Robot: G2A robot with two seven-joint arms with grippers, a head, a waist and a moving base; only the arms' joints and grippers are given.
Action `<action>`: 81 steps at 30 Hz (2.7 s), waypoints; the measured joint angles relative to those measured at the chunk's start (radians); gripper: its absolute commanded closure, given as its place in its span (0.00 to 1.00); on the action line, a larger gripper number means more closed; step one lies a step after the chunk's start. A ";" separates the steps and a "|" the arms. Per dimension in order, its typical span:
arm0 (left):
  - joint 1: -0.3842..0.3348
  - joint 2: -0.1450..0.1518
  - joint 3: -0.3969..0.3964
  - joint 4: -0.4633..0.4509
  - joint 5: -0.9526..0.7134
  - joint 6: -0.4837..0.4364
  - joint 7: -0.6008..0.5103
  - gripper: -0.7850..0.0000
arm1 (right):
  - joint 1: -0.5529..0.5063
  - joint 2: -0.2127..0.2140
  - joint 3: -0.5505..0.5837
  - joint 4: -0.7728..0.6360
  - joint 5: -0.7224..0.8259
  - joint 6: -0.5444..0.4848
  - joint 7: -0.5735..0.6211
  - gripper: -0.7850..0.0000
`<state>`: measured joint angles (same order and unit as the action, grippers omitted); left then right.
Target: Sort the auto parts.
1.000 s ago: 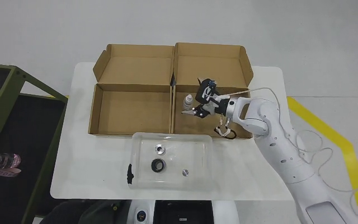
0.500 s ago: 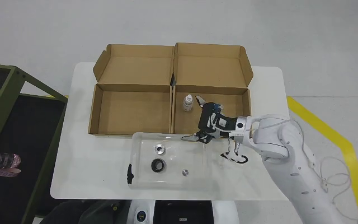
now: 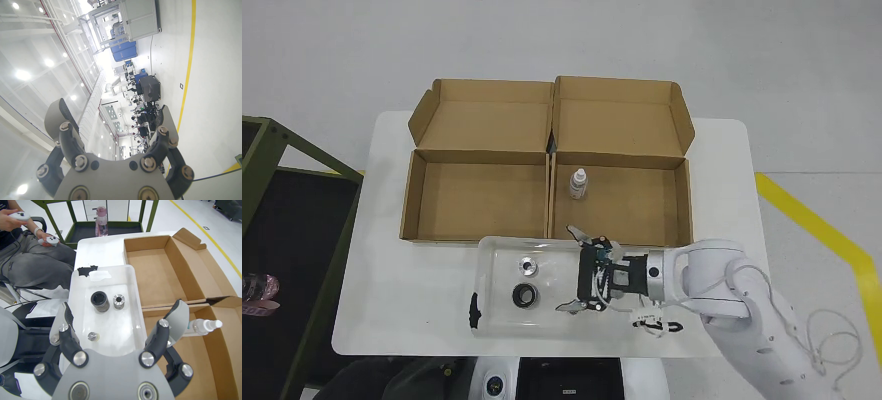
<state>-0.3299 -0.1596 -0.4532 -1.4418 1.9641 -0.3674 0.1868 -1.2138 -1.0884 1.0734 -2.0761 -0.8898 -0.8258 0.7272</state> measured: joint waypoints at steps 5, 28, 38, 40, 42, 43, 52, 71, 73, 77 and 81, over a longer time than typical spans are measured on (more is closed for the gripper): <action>0.000 0.000 0.000 0.000 0.000 0.000 0.000 0.00 | -0.008 0.003 -0.040 -0.016 -0.035 -0.003 0.023 0.00; 0.000 0.000 0.000 0.000 0.000 0.000 0.000 0.00 | -0.029 0.015 -0.135 0.021 -0.306 0.024 0.025 0.00; 0.000 0.000 0.000 0.000 0.000 0.000 0.000 0.00 | -0.025 0.019 -0.168 0.026 -0.391 0.015 0.046 0.00; 0.000 0.000 0.000 0.000 0.000 0.000 0.000 0.00 | -0.025 0.019 -0.176 0.026 -0.412 0.023 0.047 0.00; 0.000 0.000 0.000 0.000 0.000 0.000 0.000 0.00 | -0.026 0.019 -0.181 0.025 -0.426 0.032 0.043 0.00; 0.000 0.000 0.000 0.000 0.000 0.000 0.000 0.00 | -0.026 0.019 -0.183 0.026 -0.430 0.034 0.041 0.00; 0.000 0.000 0.000 0.000 0.000 0.000 0.000 0.00 | -0.019 0.019 -0.208 0.063 -0.446 0.025 0.034 0.00; 0.000 0.000 0.000 0.000 0.000 0.000 0.000 0.00 | 0.023 0.012 -0.260 0.140 -0.432 0.016 0.052 0.50; 0.000 0.000 0.000 0.000 0.000 0.000 0.000 0.00 | 0.024 0.012 -0.264 0.144 -0.430 0.013 0.056 0.51; 0.000 0.000 0.000 0.000 0.000 0.000 0.000 0.00 | 0.025 0.012 -0.270 0.150 -0.427 0.009 0.061 0.57; 0.000 0.000 0.000 0.000 0.000 0.000 0.000 0.00 | 0.027 0.013 -0.273 0.153 -0.424 0.004 0.066 0.69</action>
<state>-0.3299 -0.1596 -0.4532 -1.4418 1.9641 -0.3674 0.1868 -1.1869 -1.0749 0.8001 -1.9227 -1.3134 -0.8218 0.7932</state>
